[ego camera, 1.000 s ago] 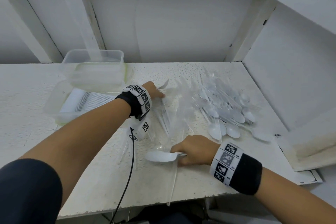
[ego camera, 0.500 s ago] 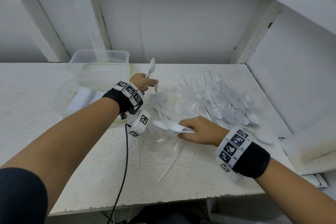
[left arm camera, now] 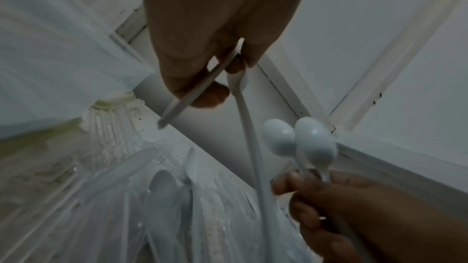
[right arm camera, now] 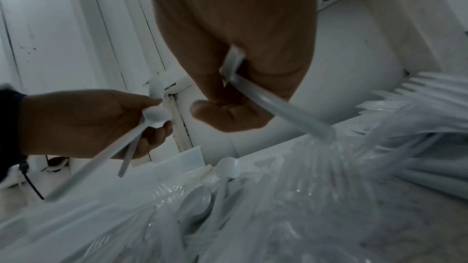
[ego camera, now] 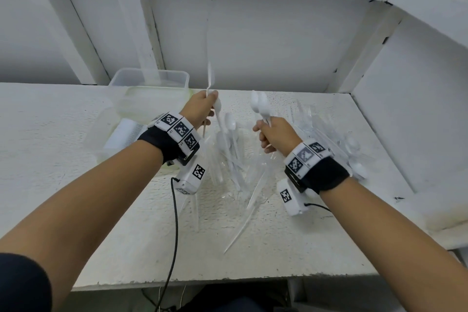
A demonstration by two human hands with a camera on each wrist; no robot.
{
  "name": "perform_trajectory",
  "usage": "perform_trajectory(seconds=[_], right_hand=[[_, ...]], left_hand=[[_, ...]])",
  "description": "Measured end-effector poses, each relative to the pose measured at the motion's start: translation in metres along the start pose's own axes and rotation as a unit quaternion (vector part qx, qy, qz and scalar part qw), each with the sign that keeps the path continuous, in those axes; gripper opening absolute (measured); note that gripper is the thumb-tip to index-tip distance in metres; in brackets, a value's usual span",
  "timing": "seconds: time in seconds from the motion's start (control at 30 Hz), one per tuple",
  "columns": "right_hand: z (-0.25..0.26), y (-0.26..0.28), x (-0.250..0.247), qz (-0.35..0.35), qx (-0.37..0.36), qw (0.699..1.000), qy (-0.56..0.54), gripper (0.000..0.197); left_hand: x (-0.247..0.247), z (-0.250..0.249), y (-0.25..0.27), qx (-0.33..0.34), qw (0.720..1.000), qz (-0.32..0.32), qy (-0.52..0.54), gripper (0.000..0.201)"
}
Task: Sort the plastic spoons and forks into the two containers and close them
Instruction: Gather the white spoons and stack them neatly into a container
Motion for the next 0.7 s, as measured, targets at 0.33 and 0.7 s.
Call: perform_trajectory(seconds=[0.33, 0.7], right_hand=[[0.002, -0.033, 0.044, 0.07, 0.028, 0.937, 0.342, 0.043], [-0.003, -0.031, 0.025, 0.027, 0.106, 0.977, 0.181, 0.021]], left_hand=[[-0.009, 0.01, 0.01, -0.043, 0.996, -0.023, 0.074, 0.025], [0.009, 0.015, 0.008, -0.04, 0.998, -0.001, -0.058, 0.01]])
Point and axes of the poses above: each hand's wrist, its own y-axis away from the middle knuckle, its own x-axis out of the palm, z = x × y, the point moved 2 cm from there along -y, towards the middle knuckle, and after that the axes turned 7 degrees about -y, right-handed, at the moved point
